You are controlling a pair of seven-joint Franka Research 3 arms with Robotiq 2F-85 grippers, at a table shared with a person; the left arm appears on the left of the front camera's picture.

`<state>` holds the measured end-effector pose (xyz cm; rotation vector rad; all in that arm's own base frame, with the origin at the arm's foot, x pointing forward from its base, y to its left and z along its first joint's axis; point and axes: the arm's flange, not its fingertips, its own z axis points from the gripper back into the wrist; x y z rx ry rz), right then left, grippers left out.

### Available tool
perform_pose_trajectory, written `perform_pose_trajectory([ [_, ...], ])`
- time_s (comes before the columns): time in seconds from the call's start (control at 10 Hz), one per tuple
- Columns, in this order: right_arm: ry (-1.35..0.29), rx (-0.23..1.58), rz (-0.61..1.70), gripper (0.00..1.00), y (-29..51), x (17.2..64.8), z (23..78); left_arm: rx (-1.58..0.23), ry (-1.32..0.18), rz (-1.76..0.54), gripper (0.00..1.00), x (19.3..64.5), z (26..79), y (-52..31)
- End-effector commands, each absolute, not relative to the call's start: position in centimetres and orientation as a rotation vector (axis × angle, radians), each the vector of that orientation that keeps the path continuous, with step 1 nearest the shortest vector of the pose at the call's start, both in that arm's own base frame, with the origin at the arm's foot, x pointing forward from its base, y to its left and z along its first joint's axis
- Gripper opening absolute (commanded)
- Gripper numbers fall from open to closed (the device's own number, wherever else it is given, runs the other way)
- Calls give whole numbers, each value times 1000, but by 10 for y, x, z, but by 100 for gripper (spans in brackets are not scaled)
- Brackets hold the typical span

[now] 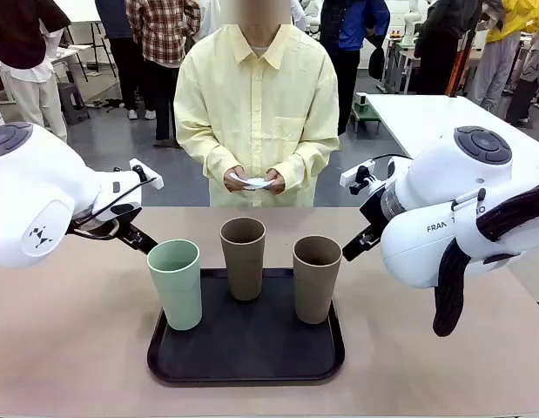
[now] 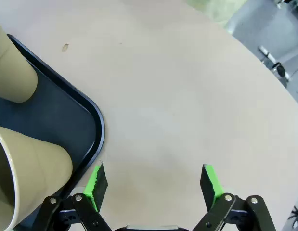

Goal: Place coasters on the table and set cups on them.
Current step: Pick up one Reusable plastic cup and place it on a coaster set by the human.

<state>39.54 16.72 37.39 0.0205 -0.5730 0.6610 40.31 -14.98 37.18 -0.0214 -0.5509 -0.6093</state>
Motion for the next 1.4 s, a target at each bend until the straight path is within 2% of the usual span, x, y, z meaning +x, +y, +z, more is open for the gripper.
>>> perform_pose_trajectory([
  [0.0, -573, 21, 661, 100, 167, 395, 374, -21, -551, -610, 100, 403, 372, -150],
  [1.3, -573, 20, 661, 100, 167, 395, 374, -21, -551, -610, 100, 403, 372, -150],
])
